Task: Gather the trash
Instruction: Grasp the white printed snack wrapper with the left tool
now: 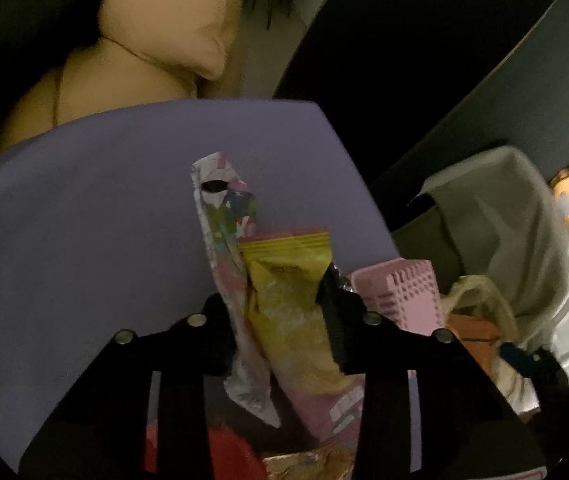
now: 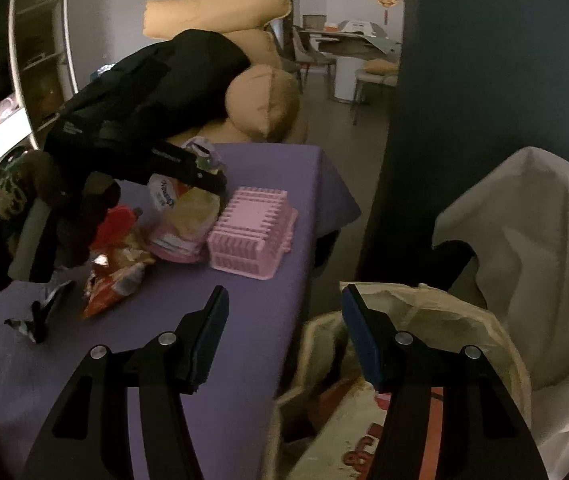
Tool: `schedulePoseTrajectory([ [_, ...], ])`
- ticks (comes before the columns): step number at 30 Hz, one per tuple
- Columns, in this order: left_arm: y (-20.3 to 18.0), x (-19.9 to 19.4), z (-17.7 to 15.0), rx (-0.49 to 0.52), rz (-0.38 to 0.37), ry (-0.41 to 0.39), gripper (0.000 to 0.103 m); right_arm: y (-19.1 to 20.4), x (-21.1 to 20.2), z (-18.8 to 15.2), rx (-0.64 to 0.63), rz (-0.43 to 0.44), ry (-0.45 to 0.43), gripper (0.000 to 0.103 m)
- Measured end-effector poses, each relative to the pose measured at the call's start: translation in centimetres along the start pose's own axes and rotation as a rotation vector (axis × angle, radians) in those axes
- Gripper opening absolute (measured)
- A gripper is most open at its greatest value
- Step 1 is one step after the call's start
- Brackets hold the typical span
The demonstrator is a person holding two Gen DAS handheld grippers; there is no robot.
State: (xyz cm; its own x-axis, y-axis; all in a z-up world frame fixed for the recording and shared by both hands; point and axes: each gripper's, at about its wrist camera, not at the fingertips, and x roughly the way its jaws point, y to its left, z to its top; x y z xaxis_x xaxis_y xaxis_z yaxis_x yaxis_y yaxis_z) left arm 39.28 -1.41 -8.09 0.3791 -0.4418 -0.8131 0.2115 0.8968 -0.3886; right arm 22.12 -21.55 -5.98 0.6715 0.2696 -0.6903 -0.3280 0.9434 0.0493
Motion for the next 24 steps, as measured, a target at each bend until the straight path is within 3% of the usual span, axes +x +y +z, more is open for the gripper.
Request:
schedulePoseTrajectory([
  [6,1.8,-7.5,-2.6,-0.050,-0.081,-0.127,0.034,3.2,1.3,1.5,-0.030,0.089,-0.005,0.055],
  [10,2.5,-11.2,-6.0,-0.070,-0.104,-0.133,0.034,5.4,2.0,2.3,-0.028,0.161,0.008,0.055],
  [17,3.9,-13.9,-12.2,-0.045,-0.160,-0.124,0.052,7.6,1.7,1.2,-0.121,0.073,0.049,0.055],
  [24,6.1,-15.7,-15.2,-0.110,-0.160,-0.172,0.056,9.0,-0.7,-0.7,-0.078,0.165,0.062,0.055],
])
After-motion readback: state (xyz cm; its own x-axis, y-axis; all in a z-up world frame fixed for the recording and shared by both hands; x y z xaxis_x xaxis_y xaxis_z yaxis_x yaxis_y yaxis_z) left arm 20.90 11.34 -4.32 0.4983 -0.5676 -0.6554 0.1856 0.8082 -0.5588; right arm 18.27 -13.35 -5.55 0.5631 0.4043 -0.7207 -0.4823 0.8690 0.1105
